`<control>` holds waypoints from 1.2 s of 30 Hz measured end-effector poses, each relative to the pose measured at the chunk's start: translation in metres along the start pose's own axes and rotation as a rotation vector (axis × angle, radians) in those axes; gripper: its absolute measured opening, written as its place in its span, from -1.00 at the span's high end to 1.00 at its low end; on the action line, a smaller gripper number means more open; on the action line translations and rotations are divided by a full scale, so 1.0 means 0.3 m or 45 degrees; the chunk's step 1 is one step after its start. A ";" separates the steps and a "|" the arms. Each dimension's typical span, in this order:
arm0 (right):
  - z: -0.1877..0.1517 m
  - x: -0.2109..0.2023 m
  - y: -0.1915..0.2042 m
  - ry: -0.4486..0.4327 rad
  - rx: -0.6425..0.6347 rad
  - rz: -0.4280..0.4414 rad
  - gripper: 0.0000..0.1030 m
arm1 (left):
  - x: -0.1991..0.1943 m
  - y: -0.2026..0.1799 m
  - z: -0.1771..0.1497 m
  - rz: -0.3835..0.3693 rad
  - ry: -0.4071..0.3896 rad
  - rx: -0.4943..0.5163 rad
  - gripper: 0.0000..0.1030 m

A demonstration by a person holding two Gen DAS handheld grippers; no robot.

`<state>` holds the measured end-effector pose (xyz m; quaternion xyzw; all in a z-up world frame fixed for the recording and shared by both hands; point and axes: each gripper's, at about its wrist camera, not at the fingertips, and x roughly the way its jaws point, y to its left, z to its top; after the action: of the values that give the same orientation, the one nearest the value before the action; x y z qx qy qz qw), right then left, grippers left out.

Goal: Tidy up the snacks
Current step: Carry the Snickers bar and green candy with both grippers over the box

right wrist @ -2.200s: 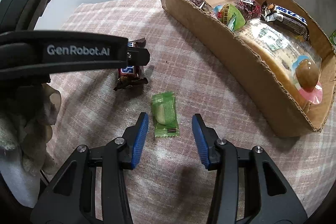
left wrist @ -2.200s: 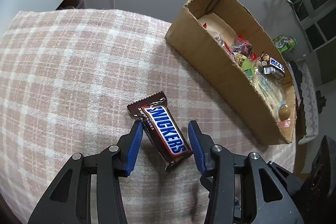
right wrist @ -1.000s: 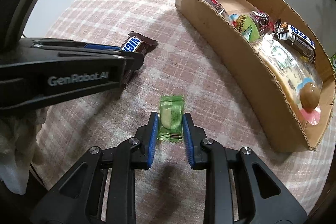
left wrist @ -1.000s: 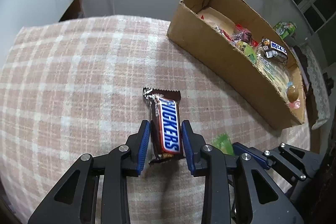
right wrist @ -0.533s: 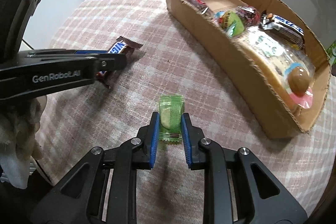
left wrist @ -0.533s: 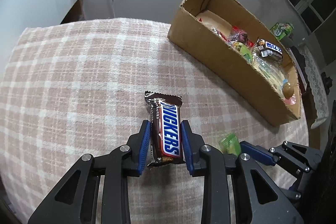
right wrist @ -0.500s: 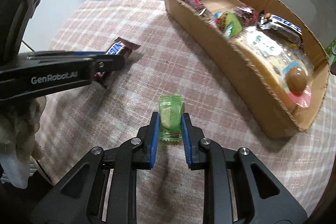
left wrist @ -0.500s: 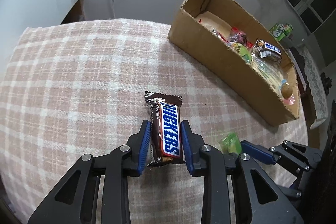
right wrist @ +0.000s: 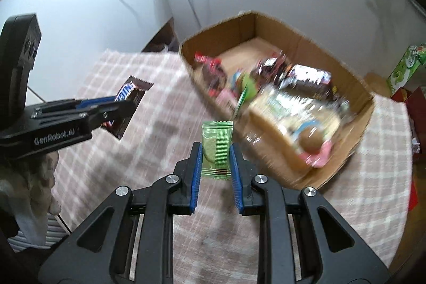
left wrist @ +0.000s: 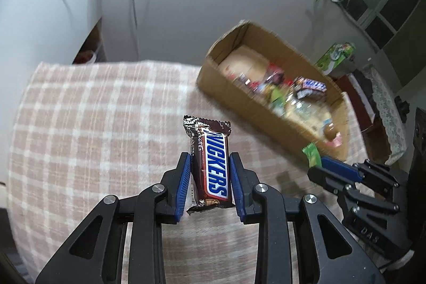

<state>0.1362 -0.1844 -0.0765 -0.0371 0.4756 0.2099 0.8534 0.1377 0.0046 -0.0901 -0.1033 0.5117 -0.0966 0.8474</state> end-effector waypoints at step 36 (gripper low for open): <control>0.385 0.152 -0.244 -0.020 0.077 -0.057 0.58 | 0.154 -0.165 0.351 -0.061 -0.019 0.121 0.46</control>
<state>0.2779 -0.2059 -0.0614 -0.0201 0.4740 0.1766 0.8624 0.2493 -0.0474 -0.0678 -0.0759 0.4974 -0.1403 0.8527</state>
